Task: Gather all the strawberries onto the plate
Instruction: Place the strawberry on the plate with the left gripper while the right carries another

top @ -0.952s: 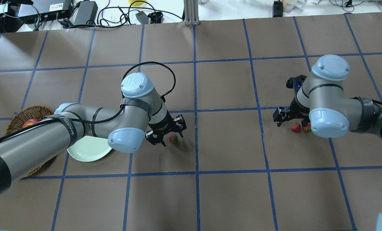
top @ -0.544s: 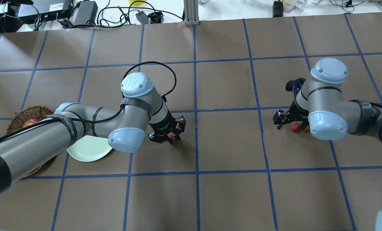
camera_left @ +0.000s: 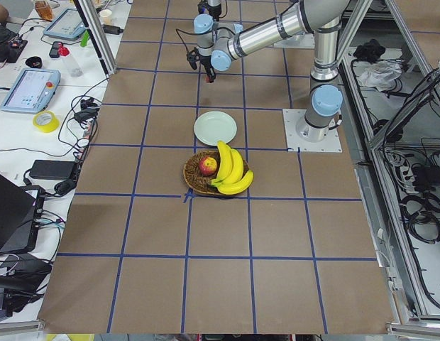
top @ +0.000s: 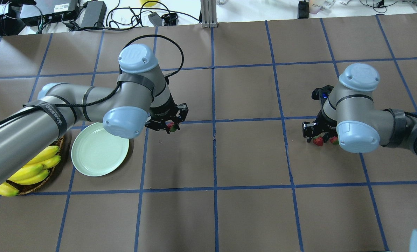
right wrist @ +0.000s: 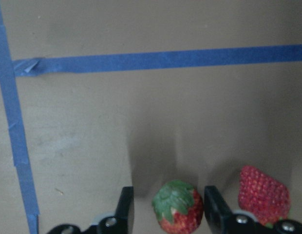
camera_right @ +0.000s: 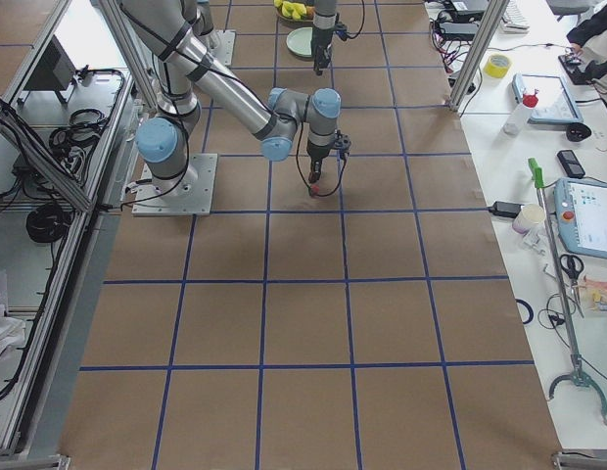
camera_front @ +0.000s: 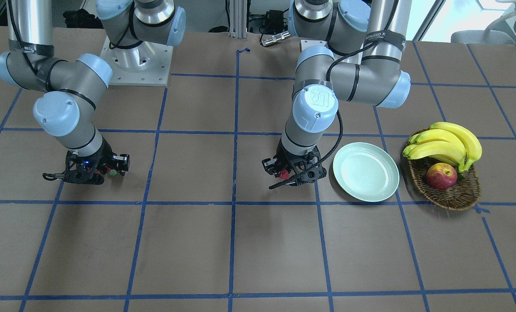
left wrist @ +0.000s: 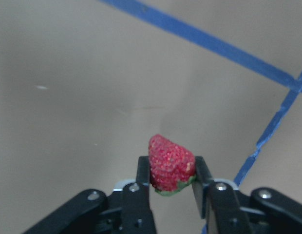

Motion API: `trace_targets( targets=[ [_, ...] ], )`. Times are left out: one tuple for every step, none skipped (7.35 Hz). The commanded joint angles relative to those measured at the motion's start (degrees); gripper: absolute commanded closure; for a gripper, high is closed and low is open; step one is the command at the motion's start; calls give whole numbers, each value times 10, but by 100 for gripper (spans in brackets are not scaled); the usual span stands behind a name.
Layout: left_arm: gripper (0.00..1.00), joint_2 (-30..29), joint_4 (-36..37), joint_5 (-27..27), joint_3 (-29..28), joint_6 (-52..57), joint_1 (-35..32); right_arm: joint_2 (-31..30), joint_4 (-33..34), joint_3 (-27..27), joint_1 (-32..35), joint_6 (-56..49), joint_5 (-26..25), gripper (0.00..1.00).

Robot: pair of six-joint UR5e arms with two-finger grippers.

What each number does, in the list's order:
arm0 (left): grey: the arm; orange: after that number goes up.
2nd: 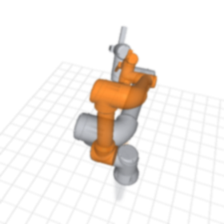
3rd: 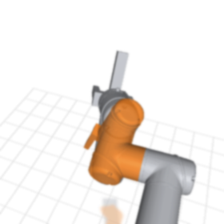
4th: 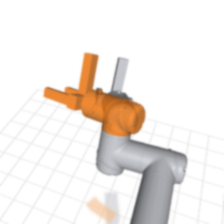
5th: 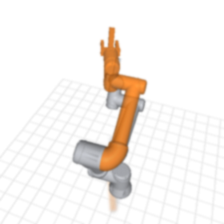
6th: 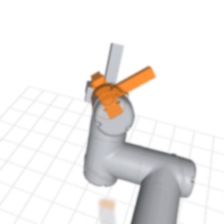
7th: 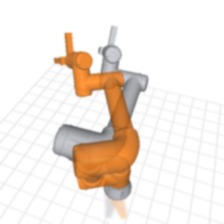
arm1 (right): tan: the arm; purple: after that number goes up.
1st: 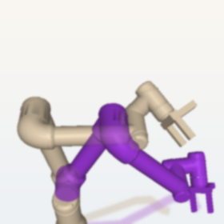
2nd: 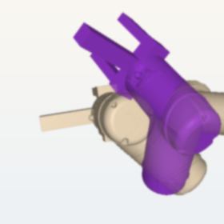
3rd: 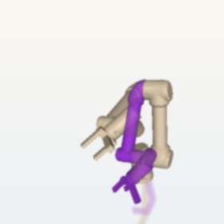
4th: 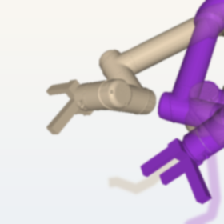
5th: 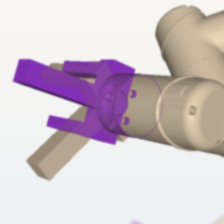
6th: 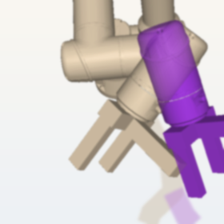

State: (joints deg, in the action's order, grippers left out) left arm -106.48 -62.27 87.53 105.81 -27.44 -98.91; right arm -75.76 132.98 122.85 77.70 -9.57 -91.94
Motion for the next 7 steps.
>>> trace_targets(
  targets=[
    [100,22,-66,39,-25,119,82,-1,-3,-2,0,-4,-24,68],
    [100,30,-81,39,-25,174,121,-2,-6,-4,0,-2,-24,75],
    [100,34,-83,39,-23,223,156,-3,-7,-6,0,-3,-24,82],
    [100,34,-93,41,-10,273,191,-3,-7,-6,0,-1,-23,87],
    [100,32,-93,40,10,319,230,-8,-6,-10,1,1,-18,89],
    [100,23,-93,39,24,340,251,-9,-11,-26,8,0,-15,91],
    [100,16,-90,39,27,352,256,-15,-21,-52,55,18,-12,92]
  ],
)
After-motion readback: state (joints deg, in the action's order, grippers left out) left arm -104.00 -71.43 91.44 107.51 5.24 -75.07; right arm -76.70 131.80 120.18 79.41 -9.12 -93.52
